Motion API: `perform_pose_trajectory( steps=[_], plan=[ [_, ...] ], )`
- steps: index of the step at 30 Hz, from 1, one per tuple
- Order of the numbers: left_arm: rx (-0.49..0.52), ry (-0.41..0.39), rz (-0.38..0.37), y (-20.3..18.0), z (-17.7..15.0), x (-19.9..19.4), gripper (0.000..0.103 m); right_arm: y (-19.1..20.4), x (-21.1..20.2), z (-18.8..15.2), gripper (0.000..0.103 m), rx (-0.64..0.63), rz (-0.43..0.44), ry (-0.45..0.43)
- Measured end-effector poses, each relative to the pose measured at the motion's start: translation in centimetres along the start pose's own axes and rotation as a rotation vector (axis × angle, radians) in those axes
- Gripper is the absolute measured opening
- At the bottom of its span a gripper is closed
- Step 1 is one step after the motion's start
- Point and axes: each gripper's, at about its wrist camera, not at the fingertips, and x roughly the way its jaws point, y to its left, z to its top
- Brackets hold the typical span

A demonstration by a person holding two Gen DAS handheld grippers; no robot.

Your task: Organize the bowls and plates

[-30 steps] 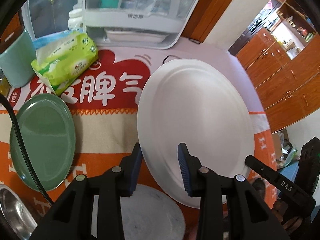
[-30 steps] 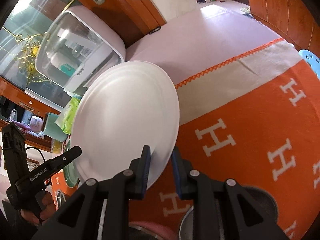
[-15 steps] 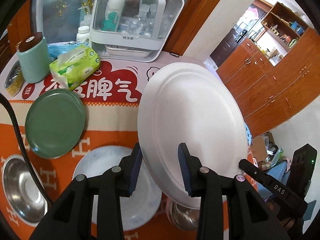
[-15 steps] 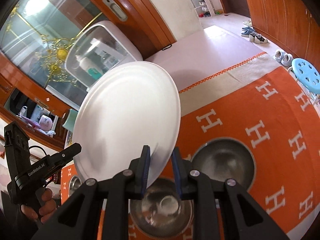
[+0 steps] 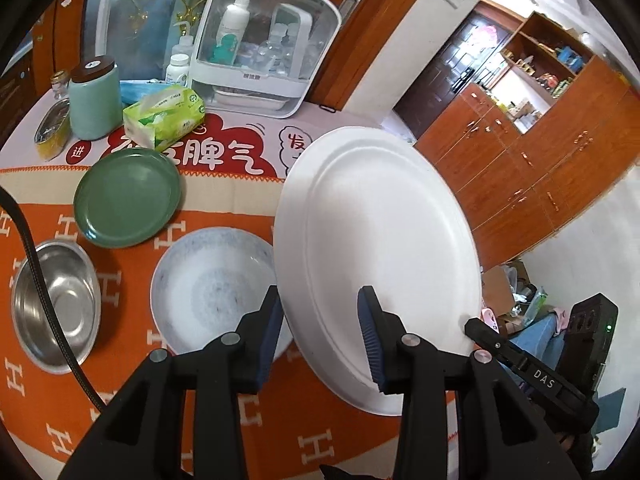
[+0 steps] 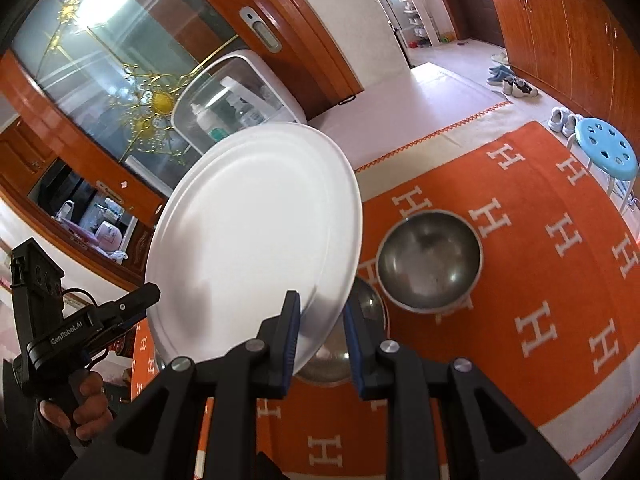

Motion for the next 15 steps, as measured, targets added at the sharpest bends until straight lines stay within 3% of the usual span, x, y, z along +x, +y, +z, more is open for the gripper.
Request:
perform_pose_trajectory(
  steps=[8,15],
  plan=[
    [-0.011,-0.031,-0.005,0.2,-5.9,-2.6,0.036,-0.2,-2.5,-4.8,0.022,-0.030,0.007,-0.008],
    [-0.015,0.011,0.037,0.7,-10.4,-4.2,0.040,-0.4,-3.2,-8.7,0.022,-0.004,0.012,0.069]
  ],
)
